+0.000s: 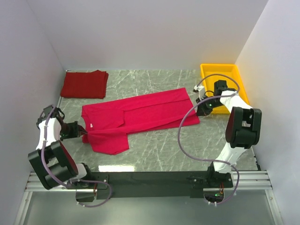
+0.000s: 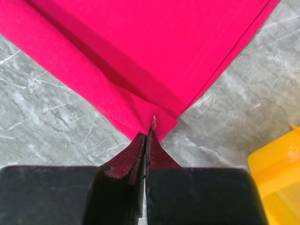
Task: Fold and stack the t-shirts
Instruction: Fold the tshirt
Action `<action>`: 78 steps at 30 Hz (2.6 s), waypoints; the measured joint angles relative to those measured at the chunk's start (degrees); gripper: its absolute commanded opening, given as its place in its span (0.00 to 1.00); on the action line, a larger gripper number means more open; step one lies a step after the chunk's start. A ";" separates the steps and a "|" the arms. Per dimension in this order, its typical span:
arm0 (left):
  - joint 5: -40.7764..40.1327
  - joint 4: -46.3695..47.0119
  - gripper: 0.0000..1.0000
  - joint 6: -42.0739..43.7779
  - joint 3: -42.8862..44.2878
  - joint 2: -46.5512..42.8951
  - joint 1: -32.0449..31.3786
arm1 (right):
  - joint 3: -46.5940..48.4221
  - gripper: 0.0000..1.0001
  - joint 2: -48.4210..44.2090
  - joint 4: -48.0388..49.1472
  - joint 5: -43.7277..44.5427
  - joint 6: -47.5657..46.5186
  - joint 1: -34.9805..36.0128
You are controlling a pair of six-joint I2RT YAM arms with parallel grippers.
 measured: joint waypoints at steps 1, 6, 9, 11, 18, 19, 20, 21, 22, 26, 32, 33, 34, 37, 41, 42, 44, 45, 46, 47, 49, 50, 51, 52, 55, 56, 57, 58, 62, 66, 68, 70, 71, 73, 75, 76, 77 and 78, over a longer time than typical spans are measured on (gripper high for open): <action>0.07 0.20 0.01 0.15 0.00 0.79 0.00 | 0.44 0.00 0.57 0.04 0.02 0.20 0.11; 0.09 1.25 0.01 1.07 0.00 3.41 0.00 | 1.95 0.00 3.04 -0.02 0.24 0.44 0.50; 0.11 1.81 0.01 1.53 0.22 4.74 0.00 | 2.29 0.00 3.87 -0.02 0.48 0.68 0.63; 0.11 2.16 0.01 1.68 0.57 5.84 0.00 | 2.58 0.00 4.15 -0.07 0.66 0.92 0.83; 0.11 3.04 0.01 2.56 1.31 7.61 0.00 | 2.99 0.00 4.28 0.00 1.33 1.46 1.11; 0.11 3.08 0.01 2.60 1.31 7.74 0.00 | 2.99 0.00 4.31 0.00 1.40 1.49 1.11; 0.11 3.13 0.01 2.60 1.31 7.76 0.00 | 2.99 0.00 4.31 0.00 1.46 1.51 1.14; 0.15 3.21 0.01 2.62 1.31 7.80 0.00 | 2.99 0.00 4.33 0.00 1.51 1.57 1.20; 0.15 3.34 0.01 2.62 1.31 7.85 0.00 | 2.99 0.00 4.37 0.02 1.53 1.66 1.22; 0.17 3.85 0.01 2.84 1.36 8.24 0.00 | 2.99 0.00 4.46 0.09 1.75 1.88 1.36; 0.17 3.93 0.01 2.97 1.38 8.39 0.00 | 4.13 0.00 4.87 0.48 1.77 2.56 1.73; 0.17 3.93 0.01 3.02 1.38 8.39 0.00 | 4.55 0.00 5.14 0.63 1.77 2.78 1.79; 0.17 3.93 0.01 3.02 1.38 8.39 0.00 | 4.87 0.00 5.40 0.83 1.77 2.97 1.92; 0.13 3.91 0.01 3.04 1.38 8.39 0.00 | 5.35 0.00 6.03 1.20 1.79 3.28 2.10; 0.13 3.91 0.01 3.04 1.38 8.39 0.00 | 5.92 0.00 6.80 1.40 1.92 3.56 2.23; 0.11 3.91 0.01 3.04 1.38 8.39 0.00 | 6.05 0.00 7.04 1.49 1.92 3.63 2.25; 0.11 3.91 0.01 3.04 1.40 8.39 0.00 | 6.21 0.00 7.45 1.68 1.95 3.85 2.25; 0.11 3.89 0.01 3.04 1.40 8.39 0.00 | 6.21 0.00 7.56 1.70 1.97 4.04 2.25; 0.11 3.89 0.01 3.04 1.40 8.39 0.00 | 6.23 0.00 7.63 1.73 1.99 4.11 2.27; 0.11 3.85 0.01 3.04 1.46 8.39 0.00 | 6.23 0.00 7.69 1.75 2.01 4.26 2.36; 0.11 3.85 0.01 3.04 1.68 8.39 0.00 | 6.40 0.00 7.82 1.81 2.01 4.52 2.36; 0.11 3.85 0.01 3.04 1.79 8.39 0.00 | 6.56 0.00 7.93 1.84 2.03 4.63 2.36; 0.11 3.85 0.01 3.02 1.92 8.39 0.00 | 6.71 0.00 8.02 2.01 2.01 4.70 2.36; 0.11 3.85 0.01 3.02 2.03 8.39 0.00 | 6.82 0.00 8.07 2.12 2.01 4.74 2.36; 0.11 3.87 0.01 3.02 2.14 8.39 0.00 | 7.19 0.00 8.24 2.16 2.03 4.94 2.47; 0.11 3.87 0.01 3.04 2.14 8.39 0.00 | 7.34 0.00 8.28 2.16 2.08 4.96 2.56; 0.11 3.85 0.02 3.04 2.14 8.39 0.00 | 7.52 0.00 8.31 2.19 2.12 4.98 2.69; 0.11 3.87 0.02 3.04 2.14 8.39 0.00 | 7.76 0.00 8.35 2.19 2.16 5.11 2.75; 0.11 3.87 0.03 3.04 2.14 8.46 0.00 | 8.52 0.00 8.66 2.38 2.34 5.38 3.15; 0.09 3.91 0.07 3.02 2.29 8.83 0.00 | 9.01 0.01 9.20 2.54 2.80 5.88 3.65; 0.09 3.91 0.09 3.04 2.38 8.85 0.00 | 9.49 0.01 9.62 2.51 2.91 6.03 3.89; 0.09 3.93 0.09 2.99 2.43 8.85 0.00 | 10.03 0.01 10.10 2.64 2.95 6.23 4.02; 0.09 3.93 0.09 3.02 2.43 8.85 0.00 | 10.08 0.01 10.25 2.82 2.99 6.38 4.13; 0.09 4.00 0.09 2.99 2.47 8.85 0.00 | 10.14 0.01 10.40 2.89 3.04 6.47 4.22; 0.09 4.00 0.10 3.02 2.47 8.85 0.00 | 10.43 0.01 10.69 3.04 3.06 6.64 4.31; 0.09 4.02 0.11 3.02 2.49 8.85 0.00 | 10.51 0.02 10.82 3.15 3.08 6.82 4.33; 0.11 4.00 0.12 3.02 2.56 8.85 0.00 | 10.58 0.03 10.93 3.17 3.19 6.88 4.33; 0.13 4.02 0.13 3.02 2.64 8.87 0.00 | 10.64 0.04 11.04 3.19 3.28 7.02 4.33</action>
